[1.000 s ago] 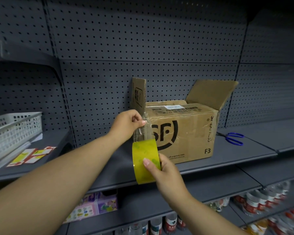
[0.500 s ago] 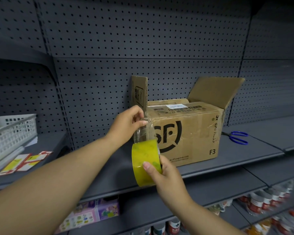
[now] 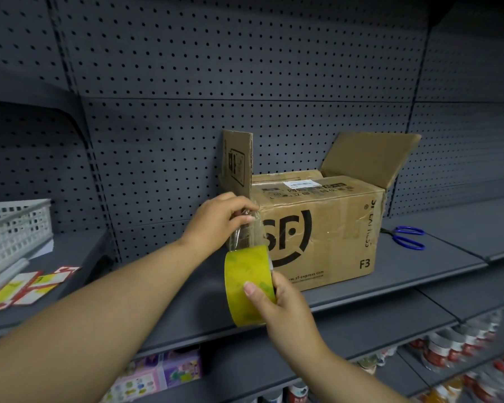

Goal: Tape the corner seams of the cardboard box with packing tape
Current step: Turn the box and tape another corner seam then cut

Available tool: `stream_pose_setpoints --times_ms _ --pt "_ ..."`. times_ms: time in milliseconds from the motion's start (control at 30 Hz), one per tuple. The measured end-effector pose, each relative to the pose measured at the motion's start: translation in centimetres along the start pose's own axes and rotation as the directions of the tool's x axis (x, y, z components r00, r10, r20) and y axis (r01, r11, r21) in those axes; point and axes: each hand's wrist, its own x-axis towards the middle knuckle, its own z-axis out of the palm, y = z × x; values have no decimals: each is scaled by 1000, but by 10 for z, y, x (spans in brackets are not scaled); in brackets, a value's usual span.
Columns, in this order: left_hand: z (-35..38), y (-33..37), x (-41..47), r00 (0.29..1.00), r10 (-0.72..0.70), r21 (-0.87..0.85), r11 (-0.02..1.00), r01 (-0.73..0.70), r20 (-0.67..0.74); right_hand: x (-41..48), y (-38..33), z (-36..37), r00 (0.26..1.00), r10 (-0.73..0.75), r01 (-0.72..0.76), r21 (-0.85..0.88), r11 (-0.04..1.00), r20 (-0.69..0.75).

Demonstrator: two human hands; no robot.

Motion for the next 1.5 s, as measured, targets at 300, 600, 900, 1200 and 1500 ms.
stream_pose_setpoints --times_ms 300,600,900,1200,1500 --pt "-4 -19 -2 951 307 476 833 -283 30 7 3 -4 1000 19 -19 17 1000 8" --pt "-9 -10 4 881 460 684 608 -403 111 15 -2 -14 998 26 -31 104 994 50" --pt "-12 -4 5 763 636 773 425 -471 116 15 -2 -15 994 86 -96 141 985 73" --pt "-15 -31 26 468 859 704 202 -681 207 12 -3 7 990 121 -112 122 986 -70" --pt "-16 -56 52 314 780 495 7 -869 541 7 -6 31 971 158 -139 112 984 -181"
